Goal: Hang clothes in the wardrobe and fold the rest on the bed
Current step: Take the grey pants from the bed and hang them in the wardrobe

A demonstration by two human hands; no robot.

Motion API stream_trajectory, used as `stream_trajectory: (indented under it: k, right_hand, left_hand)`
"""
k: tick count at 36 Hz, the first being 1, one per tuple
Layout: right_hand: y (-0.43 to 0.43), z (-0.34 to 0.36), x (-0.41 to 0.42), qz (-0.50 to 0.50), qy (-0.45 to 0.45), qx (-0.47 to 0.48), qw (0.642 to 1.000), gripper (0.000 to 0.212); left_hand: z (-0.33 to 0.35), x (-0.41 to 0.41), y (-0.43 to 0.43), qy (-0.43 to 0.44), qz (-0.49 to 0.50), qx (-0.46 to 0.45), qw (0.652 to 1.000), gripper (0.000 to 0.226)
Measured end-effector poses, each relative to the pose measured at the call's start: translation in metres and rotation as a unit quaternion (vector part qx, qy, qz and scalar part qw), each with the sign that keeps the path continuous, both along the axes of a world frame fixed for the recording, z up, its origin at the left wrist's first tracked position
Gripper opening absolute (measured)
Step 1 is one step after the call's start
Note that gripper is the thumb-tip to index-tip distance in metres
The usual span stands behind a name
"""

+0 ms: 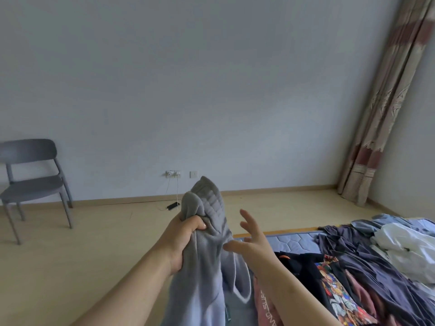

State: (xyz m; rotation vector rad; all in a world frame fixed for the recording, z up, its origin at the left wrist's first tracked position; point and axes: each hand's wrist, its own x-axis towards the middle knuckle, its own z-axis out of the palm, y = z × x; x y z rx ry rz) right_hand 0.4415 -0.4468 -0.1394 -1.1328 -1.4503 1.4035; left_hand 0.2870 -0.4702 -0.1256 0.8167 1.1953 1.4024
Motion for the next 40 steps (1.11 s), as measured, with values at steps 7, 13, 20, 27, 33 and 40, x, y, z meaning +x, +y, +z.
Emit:
stream_trajectory:
  k: [7, 13, 20, 27, 33, 40]
  right_hand:
    - [0.001, 0.003, -0.002, 0.079, 0.005, -0.033, 0.996, 0.096]
    - [0.0, 0.0, -0.003, 0.087, 0.052, -0.074, 0.992, 0.093]
    - [-0.006, 0.002, -0.003, 0.093, 0.065, -0.057, 0.992, 0.06]
    - [-0.015, 0.003, -0.005, 0.095, 0.046, 0.003, 0.994, 0.017]
    - [-0.015, 0.0, -0.009, 0.105, 0.026, 0.044, 0.993, 0.019]
    - [-0.019, -0.004, -0.024, 0.155, -0.081, 0.101, 0.979, 0.013]
  left_hand:
    - [0.009, -0.001, -0.013, -0.01, -0.07, 0.013, 0.997, 0.019]
    - [0.019, -0.008, -0.02, 0.011, -0.087, 0.026, 0.996, 0.035]
    - [0.02, -0.01, -0.029, 0.04, -0.097, 0.021, 0.994, 0.037]
    - [0.012, -0.011, -0.033, 0.161, -0.027, 0.024, 0.986, 0.037]
    - [0.004, -0.021, -0.033, 0.336, 0.012, 0.048, 0.941, 0.065]
    - [0.018, -0.036, -0.031, 0.609, -0.115, 0.1, 0.779, 0.066]
